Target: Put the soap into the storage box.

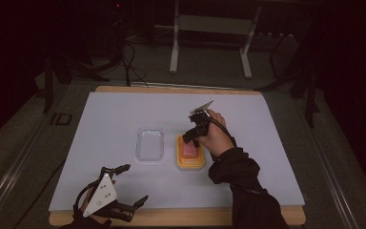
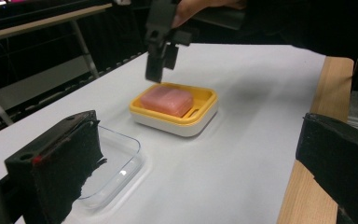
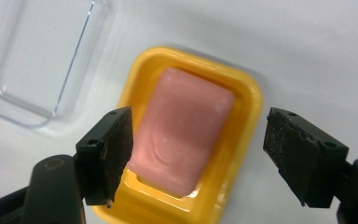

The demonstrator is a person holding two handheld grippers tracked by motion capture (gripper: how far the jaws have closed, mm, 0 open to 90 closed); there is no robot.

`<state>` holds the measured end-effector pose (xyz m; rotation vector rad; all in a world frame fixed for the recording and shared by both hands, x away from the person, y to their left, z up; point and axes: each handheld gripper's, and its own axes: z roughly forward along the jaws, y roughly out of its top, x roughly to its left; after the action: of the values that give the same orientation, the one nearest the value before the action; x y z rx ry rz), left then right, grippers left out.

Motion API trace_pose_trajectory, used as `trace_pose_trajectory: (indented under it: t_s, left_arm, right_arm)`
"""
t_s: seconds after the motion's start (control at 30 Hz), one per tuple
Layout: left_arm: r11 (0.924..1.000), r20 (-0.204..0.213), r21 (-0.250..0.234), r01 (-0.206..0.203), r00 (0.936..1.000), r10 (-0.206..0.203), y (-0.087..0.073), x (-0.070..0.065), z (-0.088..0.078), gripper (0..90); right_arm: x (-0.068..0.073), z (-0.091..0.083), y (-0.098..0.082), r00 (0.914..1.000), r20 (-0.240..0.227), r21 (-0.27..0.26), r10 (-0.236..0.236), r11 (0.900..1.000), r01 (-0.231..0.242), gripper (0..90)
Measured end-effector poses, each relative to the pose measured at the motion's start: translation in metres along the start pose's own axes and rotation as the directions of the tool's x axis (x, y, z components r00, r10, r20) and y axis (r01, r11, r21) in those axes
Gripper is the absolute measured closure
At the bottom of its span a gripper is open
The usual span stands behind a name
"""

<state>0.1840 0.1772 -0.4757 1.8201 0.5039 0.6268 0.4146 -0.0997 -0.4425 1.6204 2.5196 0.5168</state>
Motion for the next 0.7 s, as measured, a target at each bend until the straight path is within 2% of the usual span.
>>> trace_pose_trajectory:
  t_s: [0.07,0.17,0.3,0.47,0.7]
  left_arm:
    - [1.0000,0.001,0.001,-0.001,1.0000,0.001,0.000,0.000,0.001,0.6]
    - [1.0000,0.000,0.004,-0.002,1.0000,0.002,0.000,0.000,0.001,0.6]
    - [1.0000,-0.004,0.003,-0.001,1.0000,0.001,0.000,0.000,0.001,0.6]
    - [1.0000,-0.002,0.007,-0.003,1.0000,0.003,0.000,0.000,0.001,0.6]
    - [0.9999,-0.004,0.011,-0.004,1.0000,0.004,0.000,0.000,0.001,0.6]
  right_arm:
    - [-0.005,-0.005,-0.005,0.9995,-0.010,-0.021,-0.029,0.999,0.029,24.5]
    - [-0.011,-0.015,-0.011,0.9980,-0.049,-0.067,-0.040,0.997,0.036,24.3]
    - [-0.020,-0.027,-0.020,0.9962,-0.066,-0.110,-0.056,0.993,0.048,22.6]
    - [-0.033,-0.039,-0.033,0.9954,-0.082,-0.124,-0.049,0.992,0.038,25.9]
    - [-0.049,-0.047,-0.054,0.9961,-0.072,-0.137,-0.051,0.990,0.040,21.2]
